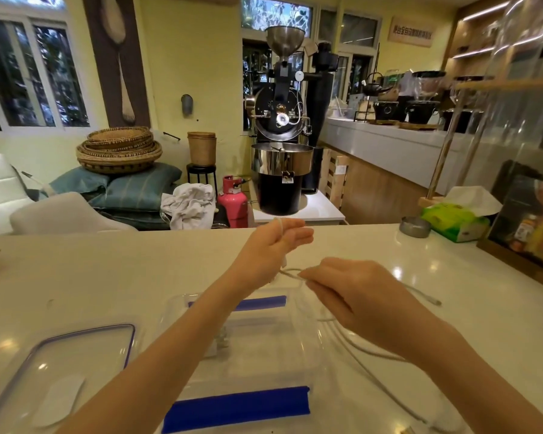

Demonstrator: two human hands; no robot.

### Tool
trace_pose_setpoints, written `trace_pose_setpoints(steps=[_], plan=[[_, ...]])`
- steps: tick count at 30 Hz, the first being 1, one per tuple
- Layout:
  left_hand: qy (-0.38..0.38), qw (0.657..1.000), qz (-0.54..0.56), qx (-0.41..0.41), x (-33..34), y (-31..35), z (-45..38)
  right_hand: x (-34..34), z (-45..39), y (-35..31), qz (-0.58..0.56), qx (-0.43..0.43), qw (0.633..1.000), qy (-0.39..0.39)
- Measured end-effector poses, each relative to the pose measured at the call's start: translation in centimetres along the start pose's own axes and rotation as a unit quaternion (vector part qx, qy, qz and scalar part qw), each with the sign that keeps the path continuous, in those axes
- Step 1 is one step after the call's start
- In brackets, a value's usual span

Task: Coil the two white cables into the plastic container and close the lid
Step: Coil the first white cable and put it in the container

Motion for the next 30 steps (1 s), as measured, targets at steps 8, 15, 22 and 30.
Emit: trace_pose_setpoints(steps=[8, 15, 22, 30], plan=[[-0.139, 0.976, 0.155, -0.059, 4.0, 0.3, 1.8, -5.5, -1.2, 3.8, -0.133, 0.016, 0.972, 0.193], [-0.223, 0.923, 0.288, -0.122, 6.3, 0.6, 3.6, -2.7, -1.7, 8.9, -0.428, 0.191, 0.864, 0.182], [-0.316, 0.765, 0.552, -0.096, 5.7, 4.3, 3.8, 4.4, -1.0, 8.8, -0.533, 0.236, 0.812, 0.008], [-0.056, 0.852, 0.521, -0.007, -1.3, 4.3, -1.3, 7.1, 0.2, 4.9, -0.506, 0.230, 0.824, -0.115]])
Point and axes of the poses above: each hand's wrist, its own z-axis away from the middle knuckle, its own x-axis out of the palm, y = z × x, the point moved 10 cm from there along -z, towards the middle knuckle, and after that the axes turned 5 degrees about z, right-handed, at the moved point
